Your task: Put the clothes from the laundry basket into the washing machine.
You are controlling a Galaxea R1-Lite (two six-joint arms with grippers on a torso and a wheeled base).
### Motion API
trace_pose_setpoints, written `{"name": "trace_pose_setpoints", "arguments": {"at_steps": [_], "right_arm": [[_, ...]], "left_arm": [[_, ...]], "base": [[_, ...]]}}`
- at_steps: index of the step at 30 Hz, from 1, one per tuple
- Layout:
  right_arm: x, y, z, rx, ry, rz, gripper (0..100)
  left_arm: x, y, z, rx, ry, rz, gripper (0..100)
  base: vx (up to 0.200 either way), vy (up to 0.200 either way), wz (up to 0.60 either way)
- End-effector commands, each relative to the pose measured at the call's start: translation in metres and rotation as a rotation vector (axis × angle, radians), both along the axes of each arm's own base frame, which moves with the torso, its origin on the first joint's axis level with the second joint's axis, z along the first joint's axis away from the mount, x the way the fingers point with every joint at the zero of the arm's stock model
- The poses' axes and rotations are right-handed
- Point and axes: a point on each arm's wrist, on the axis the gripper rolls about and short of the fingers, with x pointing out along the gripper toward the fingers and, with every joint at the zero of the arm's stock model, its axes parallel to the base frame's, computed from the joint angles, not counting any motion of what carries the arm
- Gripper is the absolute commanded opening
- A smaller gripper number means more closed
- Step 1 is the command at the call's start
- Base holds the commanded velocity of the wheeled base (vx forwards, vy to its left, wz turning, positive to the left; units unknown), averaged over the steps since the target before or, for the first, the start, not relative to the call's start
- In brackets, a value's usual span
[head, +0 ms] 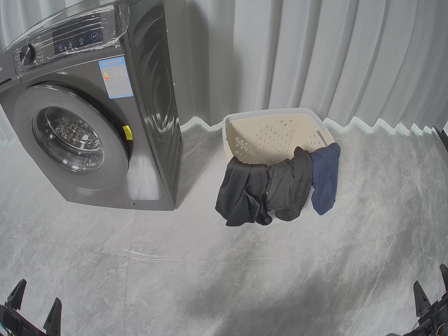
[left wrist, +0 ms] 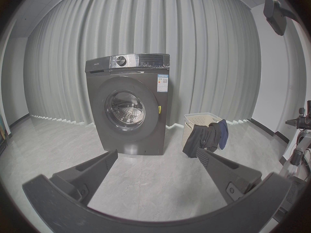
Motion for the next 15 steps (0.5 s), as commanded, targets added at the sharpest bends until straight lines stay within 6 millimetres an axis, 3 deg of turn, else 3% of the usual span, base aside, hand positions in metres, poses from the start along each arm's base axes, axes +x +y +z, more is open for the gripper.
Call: {"name": "trace_pose_setpoints", "arguments": {"at_steps": [1, 12, 15], "right_arm": [[0.0001, 0.0, -0.0048, -0.001, 0.002, 0.001, 100], [0.0001, 0.0, -0.0048, -0.001, 0.002, 0.002, 100], [0.0001, 0.0, -0.0048, -0.001, 0.002, 0.002, 100]], "left_arm": [[-0.0002, 0.0, -0.0049, -0.002, -0.002, 0.0, 100], [-0.0002, 0.0, -0.0049, -0.002, -0.002, -0.001, 100], [-0.0002, 0.0, -0.0049, -0.002, -0.002, -0.001, 100]], "base": [[0.2, 0.0, 0.0], [0.2, 0.0, 0.0], [0.0, 0.0, 0.0]]}}
